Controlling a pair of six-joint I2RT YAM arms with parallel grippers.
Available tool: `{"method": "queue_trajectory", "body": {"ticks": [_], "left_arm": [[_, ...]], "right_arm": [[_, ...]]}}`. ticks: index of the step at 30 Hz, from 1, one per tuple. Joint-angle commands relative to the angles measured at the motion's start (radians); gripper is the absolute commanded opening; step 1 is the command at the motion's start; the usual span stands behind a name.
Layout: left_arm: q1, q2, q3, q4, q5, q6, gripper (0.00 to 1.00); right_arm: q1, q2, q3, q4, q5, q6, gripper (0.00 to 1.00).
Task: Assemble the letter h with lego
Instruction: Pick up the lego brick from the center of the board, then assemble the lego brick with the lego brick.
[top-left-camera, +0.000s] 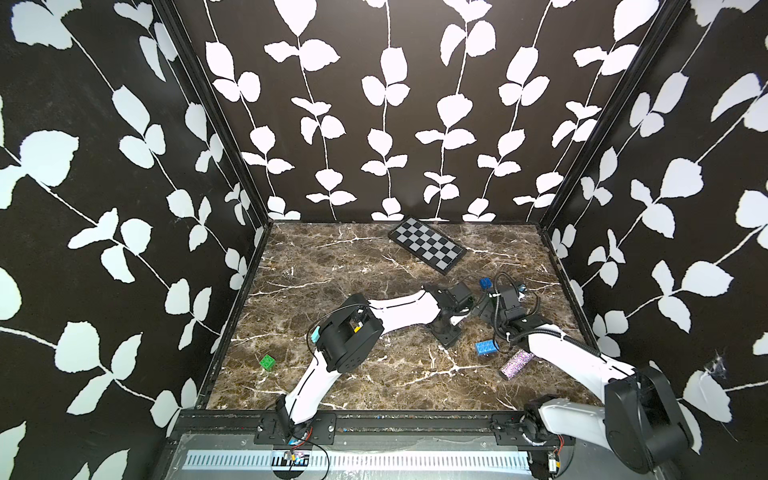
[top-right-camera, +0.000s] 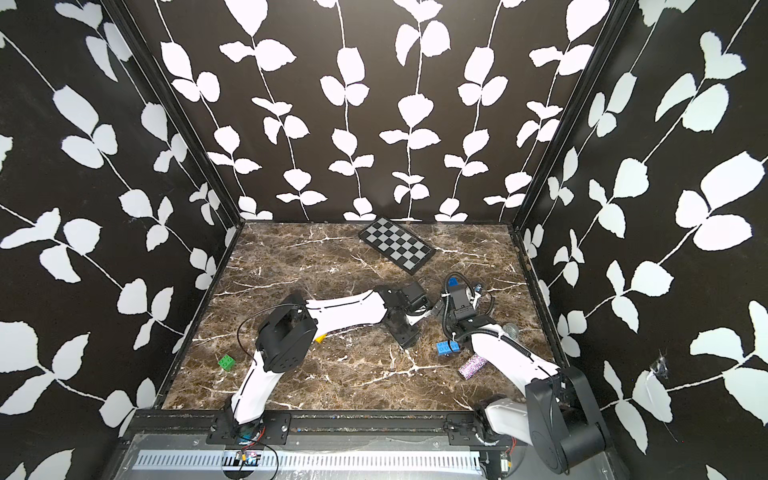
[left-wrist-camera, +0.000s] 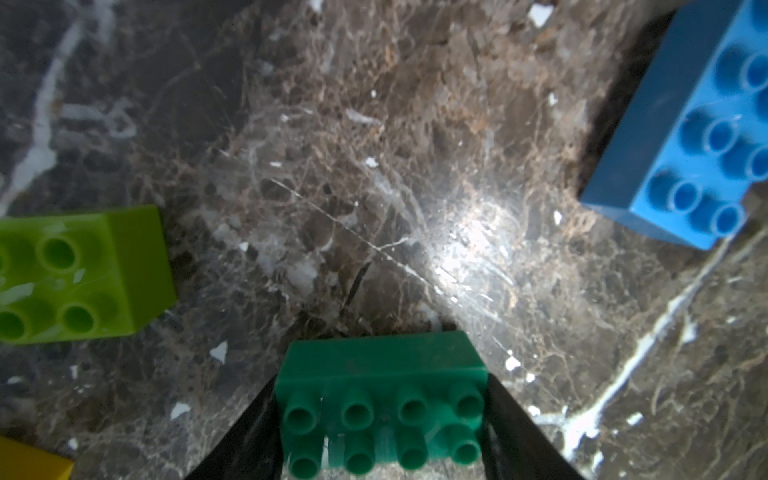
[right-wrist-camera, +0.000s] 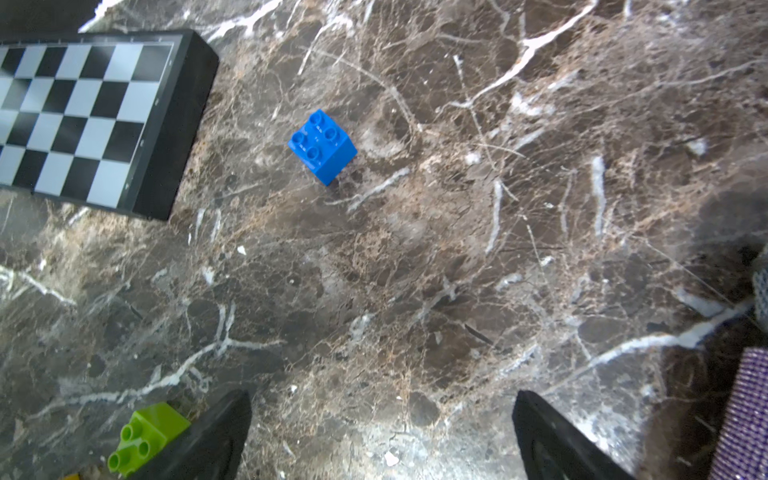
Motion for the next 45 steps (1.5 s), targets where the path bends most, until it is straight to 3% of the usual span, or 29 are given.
{"method": "queue_trajectory", "body": {"ticks": [1,8,13,18,29,36,45], "left_arm": [[0.002,-0.106,0.002,-0.029,-0.067,-0.082,0.16],[0.110,-0.308,-0.038,-0.111,-0.168,-0.350,0.16],[0.189,-0.323,0.016,-0.241,-0.193,-0.478,0.15],[0.242,-0.258,0.087,-0.353,-0.279,-0.519,0.10],[0.291,-0.124,0.140,-0.376,-0.276,-0.580,0.10],[0.319,-0.143,0.027,-0.268,-0.208,-0.612,0.09],[0.327,-0.136,-0.006,-0.241,-0.177,-0.636,0.09]], "right_arm": [[-0.003,-0.003,-0.006,0.060,-0.032,-0.018,0.96],[0.092,0.010,0.010,0.151,-0.041,-0.122,0.92],[0.189,0.090,0.094,0.130,-0.017,-0.202,0.92],[0.212,0.163,0.149,0.097,-0.039,-0.226,0.93],[0.213,0.178,0.157,0.095,-0.040,-0.228,0.93],[0.212,0.181,0.163,0.090,-0.040,-0.227,0.94],[0.213,0.184,0.168,0.081,-0.043,-0.228,0.94]]}}
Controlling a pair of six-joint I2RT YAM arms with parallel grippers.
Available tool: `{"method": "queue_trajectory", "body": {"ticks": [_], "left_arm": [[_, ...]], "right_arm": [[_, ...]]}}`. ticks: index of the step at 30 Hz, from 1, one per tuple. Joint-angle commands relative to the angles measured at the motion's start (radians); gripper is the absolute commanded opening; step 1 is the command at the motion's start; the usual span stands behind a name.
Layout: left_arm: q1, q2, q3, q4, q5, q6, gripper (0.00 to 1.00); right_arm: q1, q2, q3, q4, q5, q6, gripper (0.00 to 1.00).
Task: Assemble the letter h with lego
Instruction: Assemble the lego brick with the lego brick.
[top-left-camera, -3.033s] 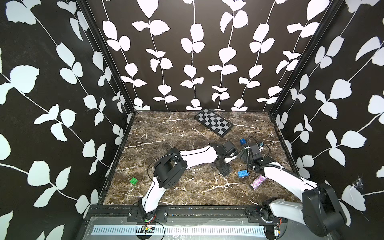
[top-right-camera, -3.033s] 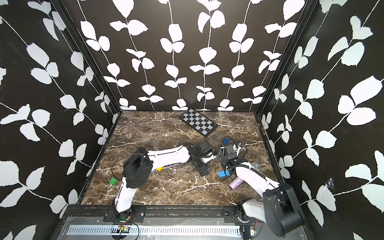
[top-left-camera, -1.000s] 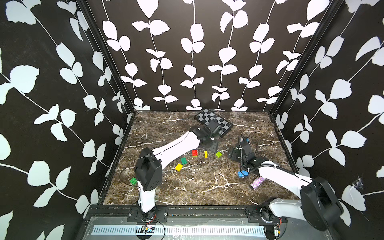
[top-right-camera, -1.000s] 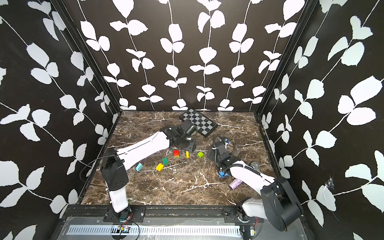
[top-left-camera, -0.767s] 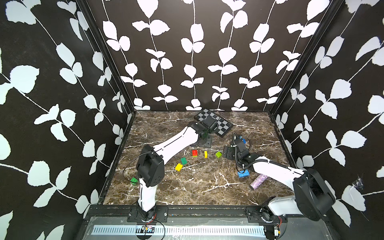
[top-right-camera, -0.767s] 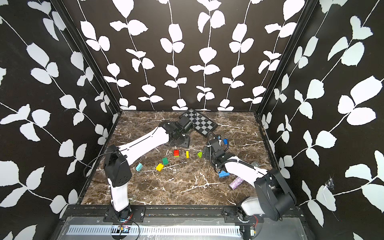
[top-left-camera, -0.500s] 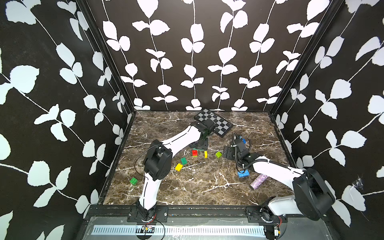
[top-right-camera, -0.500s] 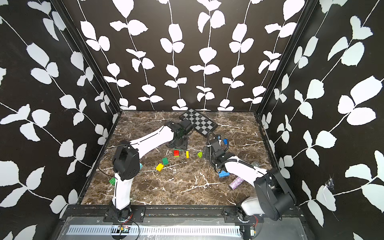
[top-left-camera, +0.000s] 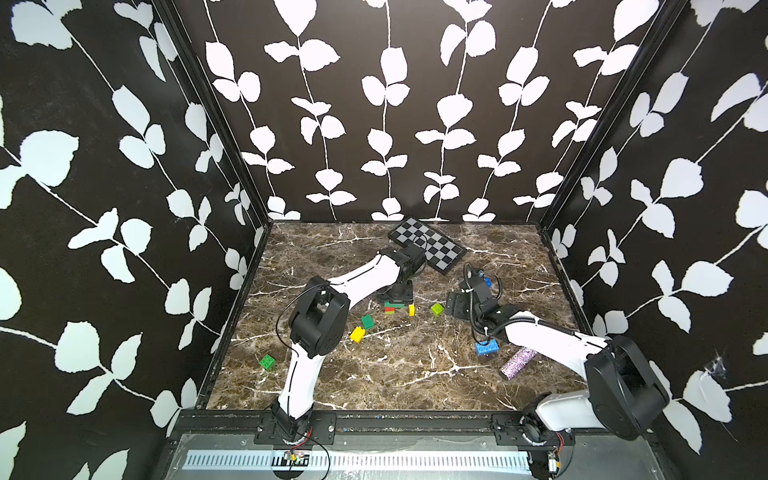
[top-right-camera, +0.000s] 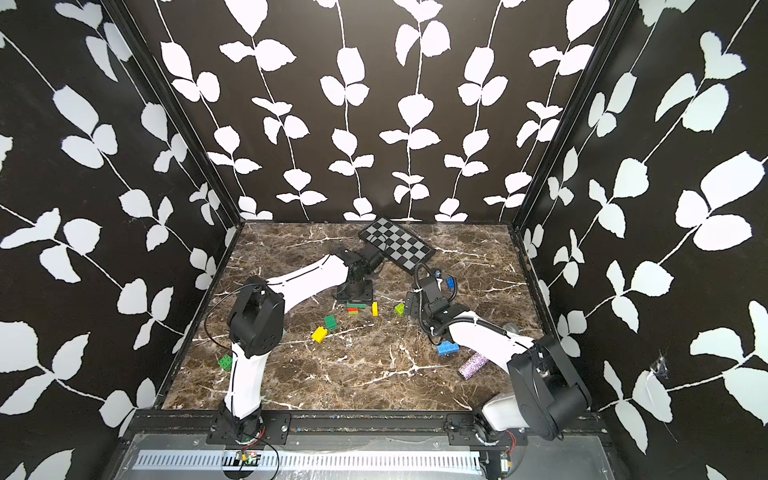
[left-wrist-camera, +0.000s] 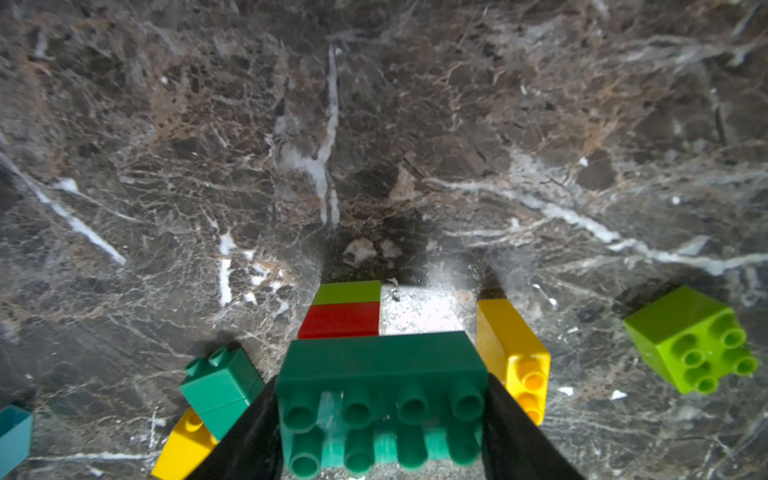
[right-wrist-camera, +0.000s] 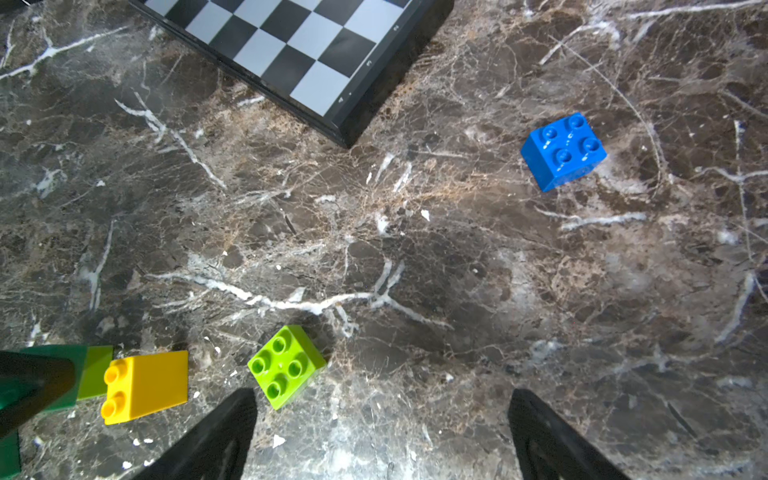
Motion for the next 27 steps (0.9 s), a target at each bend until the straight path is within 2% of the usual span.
{"method": "queue_trajectory", "body": {"ticks": [1,7,19,27], "left_arm": [[0.003,-0.038,-0.022,0.011,0.003,-0.021,0.09],[0.009,-0.042,-0.051,0.034,0.029,-0.030,0.10],[0.012,-0.084,-0.189,0.139,0.085,-0.142,0.12],[0.012,-0.054,-0.188,0.134,0.114,-0.137,0.12]], "right_arm": [[0.007,0.010,0.022,-0.009,0.000,-0.002,0.94],[0.007,0.010,0.024,-0.012,0.002,-0.003,0.94],[0.007,0.013,0.029,-0.015,0.004,-0.003,0.94],[0.007,0.013,0.029,-0.018,0.003,-0.005,0.94]]}}
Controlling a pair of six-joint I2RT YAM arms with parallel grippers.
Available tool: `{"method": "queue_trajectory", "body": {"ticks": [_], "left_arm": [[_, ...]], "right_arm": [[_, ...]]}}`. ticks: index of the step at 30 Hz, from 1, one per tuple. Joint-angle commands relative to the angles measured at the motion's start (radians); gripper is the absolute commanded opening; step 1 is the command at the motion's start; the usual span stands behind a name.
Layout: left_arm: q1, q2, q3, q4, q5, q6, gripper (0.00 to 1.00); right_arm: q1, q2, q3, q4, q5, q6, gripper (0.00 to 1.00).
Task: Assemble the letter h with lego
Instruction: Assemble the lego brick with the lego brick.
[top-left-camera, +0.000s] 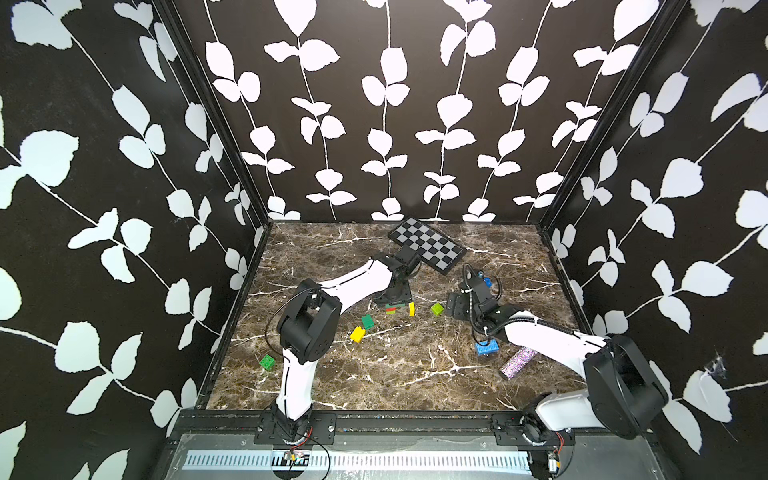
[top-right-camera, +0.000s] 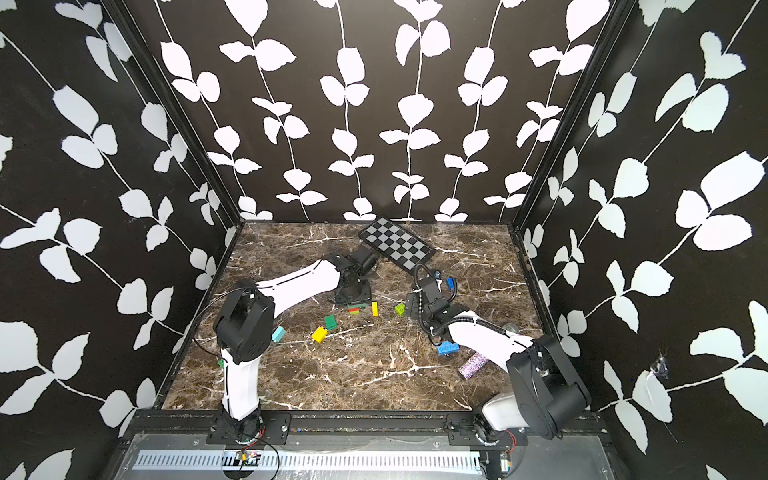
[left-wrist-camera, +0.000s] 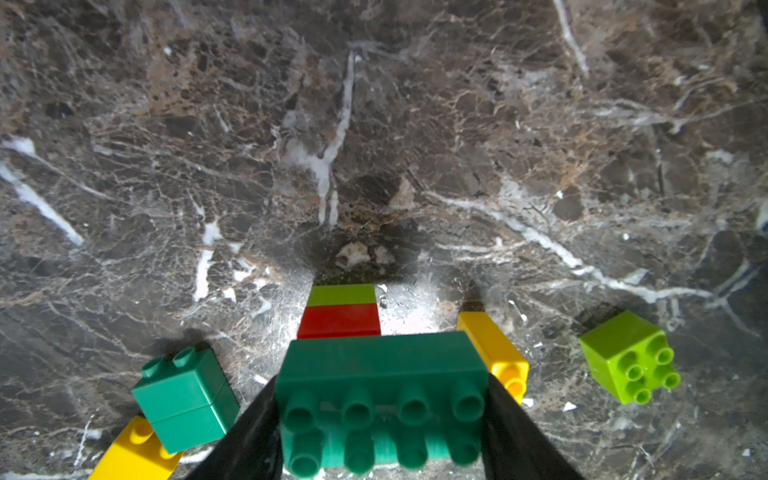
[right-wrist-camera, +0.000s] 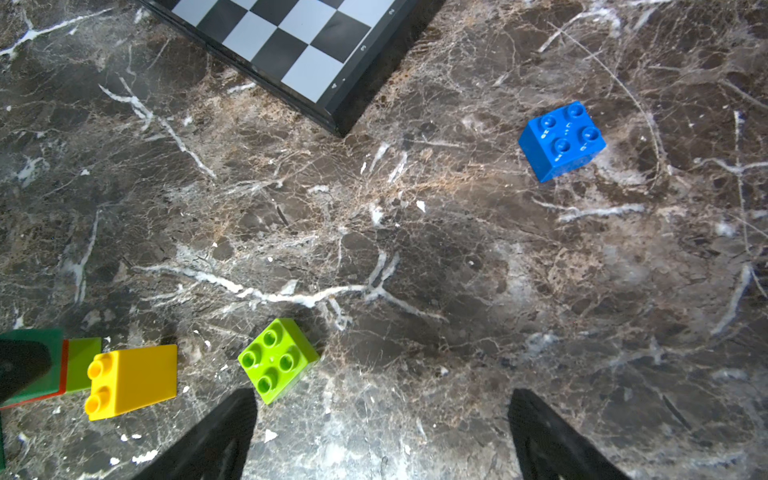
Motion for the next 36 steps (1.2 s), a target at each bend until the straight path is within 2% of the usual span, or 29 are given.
{"method": "queue_trajectory", "body": {"ticks": [1,12,19,21,24,36], "left_arm": [[0.000,0.039,-0.040,-0.021,0.067,-0.015,0.12],[0.000,0.124,0.009,-0.045,0.111,0.000,0.11],[0.003,0.154,0.031,-0.077,0.081,0.036,0.07],[0.006,0.141,0.029,-0.077,0.080,0.054,0.02],[0.008,0.098,0.033,-0.099,0.056,0.077,0.00],[-0.024,-0.060,0.028,-0.109,0.100,0.111,0.00]], "right_arm": [[0.006,0.007,0.029,-0.003,0.004,-0.002,0.94],[0.006,0.008,0.033,-0.007,0.006,-0.002,0.94],[0.006,0.008,0.033,-0.008,0.006,-0.002,0.94],[0.006,0.008,0.035,-0.008,0.005,-0.003,0.94],[0.006,0.008,0.034,-0.009,0.005,-0.003,0.94],[0.006,0.011,0.035,-0.010,0.014,0.014,0.93]]}}
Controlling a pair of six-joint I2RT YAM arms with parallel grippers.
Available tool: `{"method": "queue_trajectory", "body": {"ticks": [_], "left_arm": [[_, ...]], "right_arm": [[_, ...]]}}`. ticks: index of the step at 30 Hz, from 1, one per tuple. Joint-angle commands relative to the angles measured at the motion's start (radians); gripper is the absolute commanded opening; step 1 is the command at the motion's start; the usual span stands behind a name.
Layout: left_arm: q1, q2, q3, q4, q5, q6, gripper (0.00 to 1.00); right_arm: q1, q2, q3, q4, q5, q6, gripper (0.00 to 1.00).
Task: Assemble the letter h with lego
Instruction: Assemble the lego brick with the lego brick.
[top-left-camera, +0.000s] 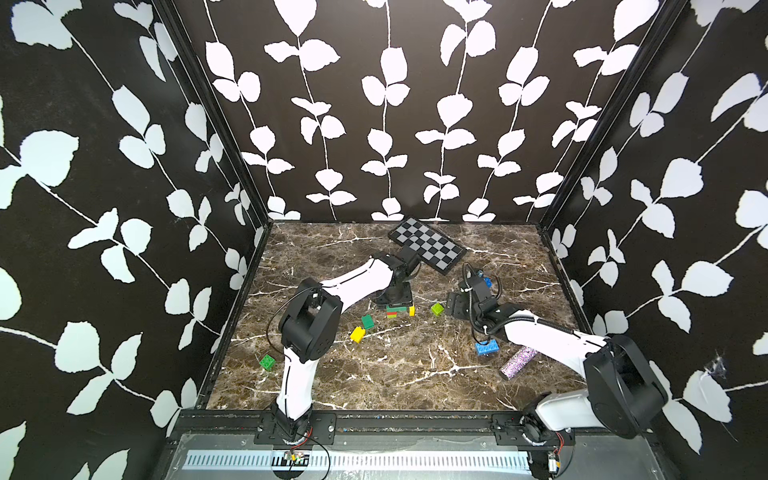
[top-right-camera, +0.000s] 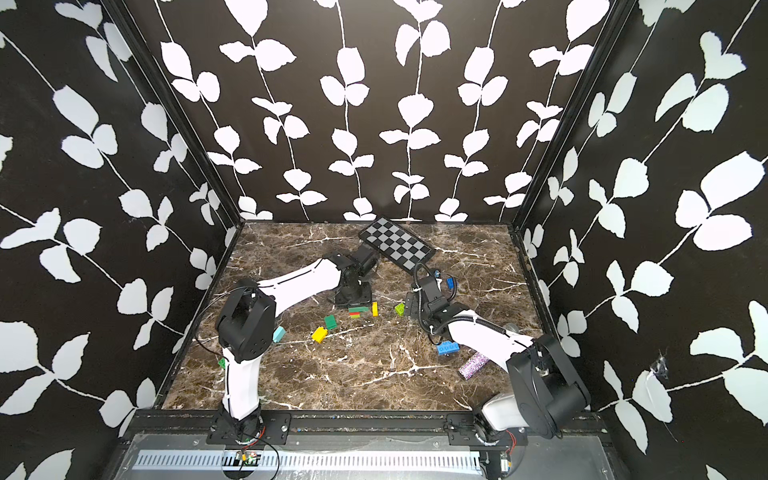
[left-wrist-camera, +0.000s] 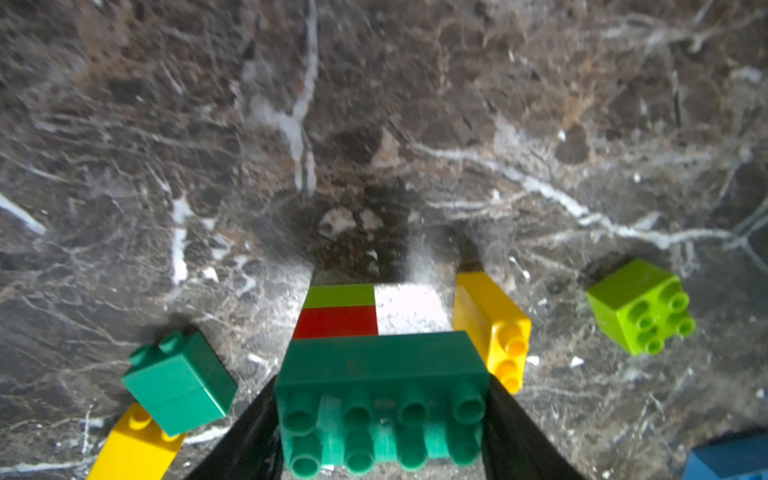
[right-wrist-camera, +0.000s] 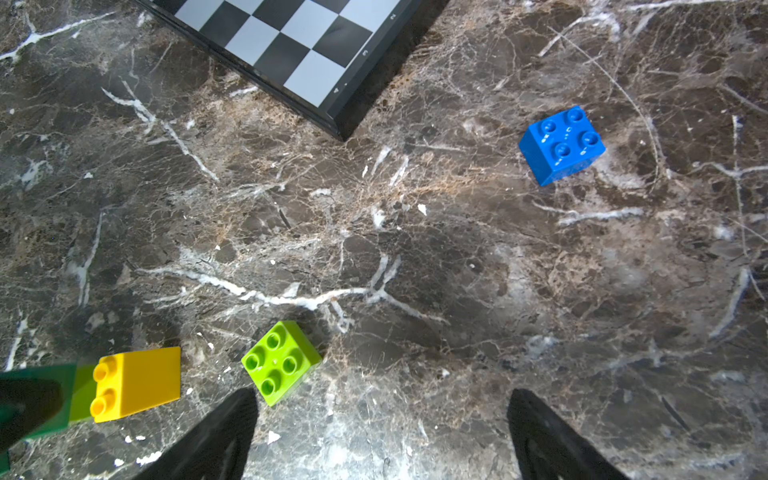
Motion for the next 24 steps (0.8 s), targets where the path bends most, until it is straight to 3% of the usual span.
{"method": "queue_trajectory", "body": {"ticks": [1,24], "left_arm": [[-0.023,-0.061,0.017,-0.054,0.025,0.028,0.00],[-0.043,0.039,0.143,-0.087,-0.001,0.036,0.00]], "right_arm": [[0.006,0.010,0.023,-0.001,0.013,0.014,0.93],[0.006,0.021,0.038,-0.020,0.005,0.011,0.93]]}}
